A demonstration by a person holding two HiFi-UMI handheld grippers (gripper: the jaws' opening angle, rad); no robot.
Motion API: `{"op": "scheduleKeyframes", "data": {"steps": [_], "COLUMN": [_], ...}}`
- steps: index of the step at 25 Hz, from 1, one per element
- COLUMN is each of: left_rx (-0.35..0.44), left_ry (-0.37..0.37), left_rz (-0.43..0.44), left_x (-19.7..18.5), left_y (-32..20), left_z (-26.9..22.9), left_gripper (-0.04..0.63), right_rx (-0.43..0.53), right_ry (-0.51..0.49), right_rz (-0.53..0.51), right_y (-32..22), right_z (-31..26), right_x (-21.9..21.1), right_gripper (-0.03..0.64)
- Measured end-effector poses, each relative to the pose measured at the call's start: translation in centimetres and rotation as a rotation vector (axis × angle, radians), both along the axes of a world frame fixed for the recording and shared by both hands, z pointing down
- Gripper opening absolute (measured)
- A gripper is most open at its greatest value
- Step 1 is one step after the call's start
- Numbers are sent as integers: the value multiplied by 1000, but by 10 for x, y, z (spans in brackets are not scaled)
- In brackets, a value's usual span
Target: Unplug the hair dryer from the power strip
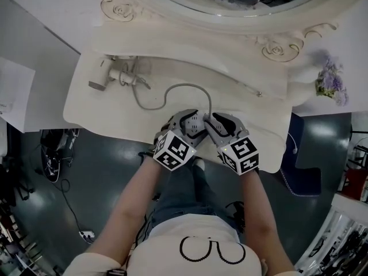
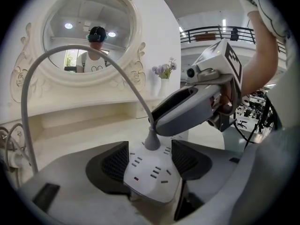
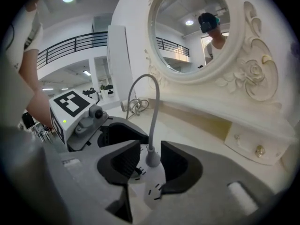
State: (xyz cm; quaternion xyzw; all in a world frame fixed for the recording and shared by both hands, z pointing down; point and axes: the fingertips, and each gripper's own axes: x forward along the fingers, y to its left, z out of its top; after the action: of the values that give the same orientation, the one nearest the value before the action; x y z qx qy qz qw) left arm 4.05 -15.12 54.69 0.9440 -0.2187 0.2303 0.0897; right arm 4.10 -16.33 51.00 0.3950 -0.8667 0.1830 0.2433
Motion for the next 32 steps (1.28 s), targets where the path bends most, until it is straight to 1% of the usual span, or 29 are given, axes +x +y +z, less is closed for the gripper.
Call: {"op": "scheduleKeyframes", "data": {"steps": [4,7,8,9,15,17,21,22,23,26,27,29,32], "left_rx": [0,-1,-1,-1,-4,-12,-22,-21,-19,-20,-21,-22,-19], "left_ry": [0,-6,-6,-5,2,-5,-20,-21,-21,-12,-8,-5,-12], "left_rz": [-1,0,0,0,-9,-13,-16,-15,-15,-13,-12,-15,-11], "left_x": [0,1,1,1,0,1,1,1,0,0,-1,-3,-3], "left_y": [0,0,0,0,0,-1,-1,-1,-1,0,-1,-3,-4], "left_z": [0,0,0,0,0,1,0,0,0,0,0,0,0], "left_gripper": [281,281,281,281,281,280,278,278,278,276,274,243,232], "right_rx": [-18,-34,-36,-37,-45,-23,77,78,64,-15,-34,-45,15], "right_ry": [54,79,85,85,35,46,162,158,134,4,-24,-39,13], "right_rz": [-57,-74,-80,-85,-87,-81,-138,-145,-141,-69,-47,-42,-102], "right_y": [-6,-8,-8,-8,-8,-8,-3,-3,-3,-8,-10,-12,-9], "right_z": [16,19,20,20,17,15,11,11,11,11,10,10,9], "right_x": [-7,-8,-8,-8,-7,-7,-13,-14,-14,-7,-5,-5,-8], "right_gripper": [132,115,99,80,63,57,49,49,48,48,46,46,46]}}
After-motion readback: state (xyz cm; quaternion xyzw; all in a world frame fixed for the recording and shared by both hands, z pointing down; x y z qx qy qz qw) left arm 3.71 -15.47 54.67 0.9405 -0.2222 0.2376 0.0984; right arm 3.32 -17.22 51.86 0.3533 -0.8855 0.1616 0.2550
